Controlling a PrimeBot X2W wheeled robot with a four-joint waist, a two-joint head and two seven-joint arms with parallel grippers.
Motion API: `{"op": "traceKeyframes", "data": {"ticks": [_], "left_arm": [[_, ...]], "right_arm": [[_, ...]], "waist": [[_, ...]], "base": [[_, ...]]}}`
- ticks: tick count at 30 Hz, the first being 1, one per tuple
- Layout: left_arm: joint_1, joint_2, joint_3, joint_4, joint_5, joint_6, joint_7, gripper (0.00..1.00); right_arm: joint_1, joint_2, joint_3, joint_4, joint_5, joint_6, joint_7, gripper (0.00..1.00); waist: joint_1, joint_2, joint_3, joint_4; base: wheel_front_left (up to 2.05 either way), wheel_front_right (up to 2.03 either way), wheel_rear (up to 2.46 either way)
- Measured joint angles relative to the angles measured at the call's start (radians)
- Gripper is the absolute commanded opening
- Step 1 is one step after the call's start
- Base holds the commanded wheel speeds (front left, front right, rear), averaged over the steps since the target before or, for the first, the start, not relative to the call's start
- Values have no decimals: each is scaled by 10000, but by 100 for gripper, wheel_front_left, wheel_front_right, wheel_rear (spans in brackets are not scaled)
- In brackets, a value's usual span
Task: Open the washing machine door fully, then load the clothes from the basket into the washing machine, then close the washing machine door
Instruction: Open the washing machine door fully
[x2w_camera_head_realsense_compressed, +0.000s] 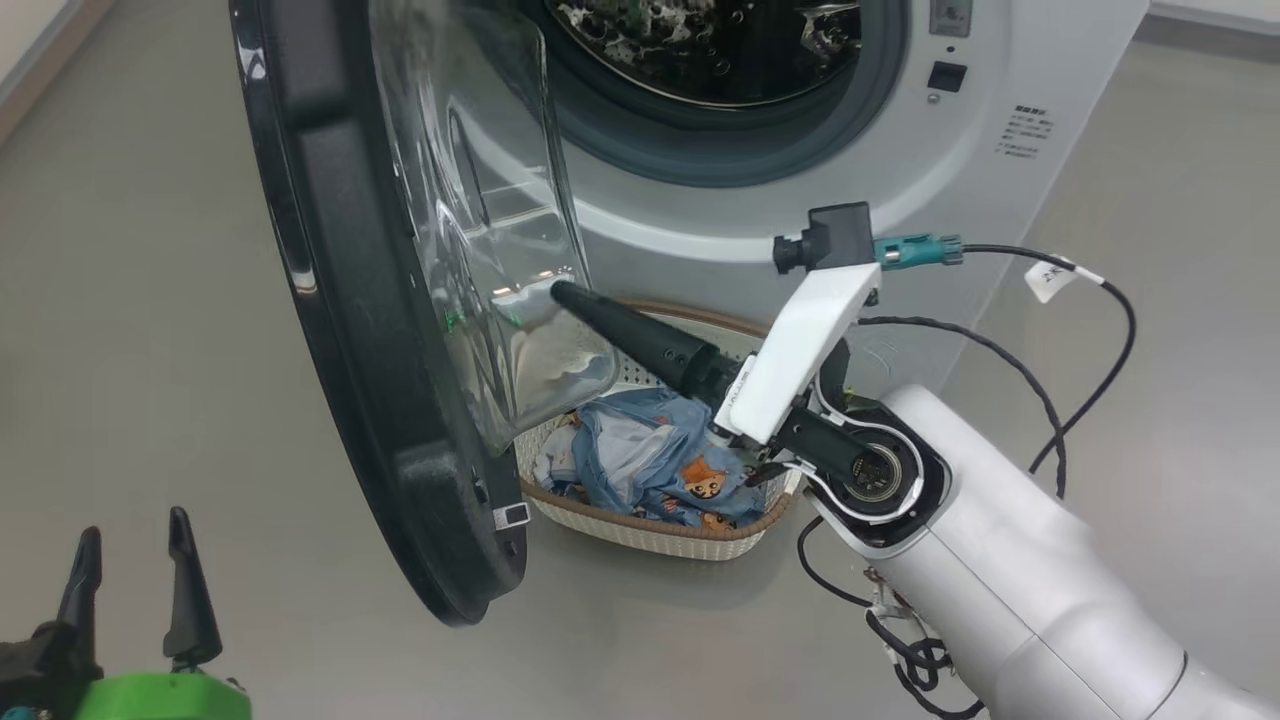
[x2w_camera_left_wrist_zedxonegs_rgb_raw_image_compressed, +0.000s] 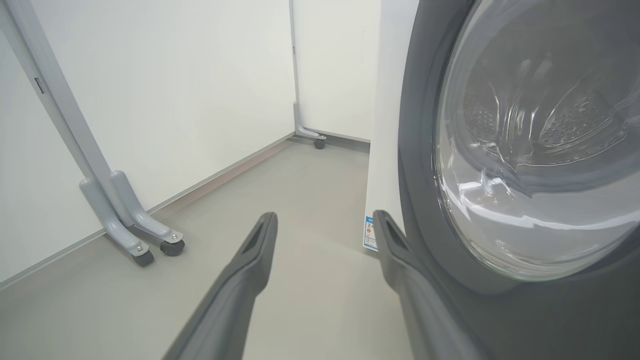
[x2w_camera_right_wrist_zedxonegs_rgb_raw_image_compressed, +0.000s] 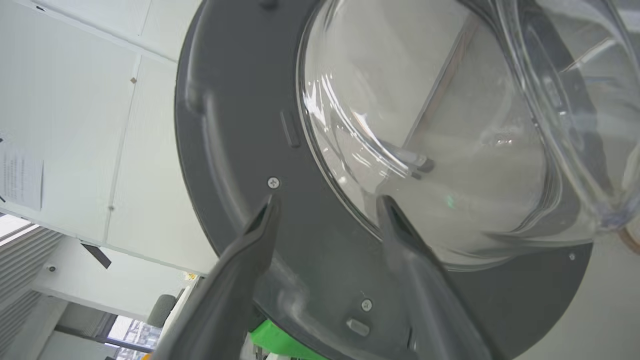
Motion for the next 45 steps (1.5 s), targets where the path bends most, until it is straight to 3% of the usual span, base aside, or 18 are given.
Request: {"op": "traceKeyframes", "data": {"ticks": [7, 10, 19, 21, 26, 30, 35, 45], "left_arm": [[439, 21, 736, -127, 104, 0, 0, 100], [615, 50, 984, -159, 125, 0, 0, 100], [1512, 94, 1522, -270, 261, 0, 2, 100], [1614, 94, 1536, -303, 309, 0, 2, 100], [1655, 88, 1384, -328, 395, 0, 2, 100], [1773, 82, 1492, -487, 399, 0, 0, 100], [1903, 81, 1542, -523, 399, 0, 2, 100], [2058, 71, 1599, -604, 407, 0, 2, 100]], "right_arm": [[499, -1271, -347, -267, -2594, 0, -2468, 100], [808, -1664, -428, -240, -3175, 0, -3212, 100], [1587, -3369, -150, 694, -6667, 2, -6132, 100], [1817, -3639, -136, 922, -7290, -75, -6006, 100], [2790, -3856, -631, 1273, -8013, -941, -5676, 100], [3345, -3626, -1921, 821, -8613, -1551, -5588, 100], [3919, -3584, -2604, 364, -9823, -2115, -5588, 100], [5815, -3124, -4096, 121, -11091, -2380, -5586, 100]], "waist": [[0, 0, -559, -679], [0, 0, -719, -903], [0, 0, -1286, -2020], [0, 0, -1389, -2262], [0, 1, -1693, -2692], [0, 0, -1864, -2896], [0, 0, -1941, -3068], [0, 0, -2034, -3177]], "base": [[0, 0, 0], [0, 0, 0], [0, 0, 0], [0, 0, 0], [0, 0, 0], [0, 0, 0], [0, 0, 0], [0, 0, 0]]}}
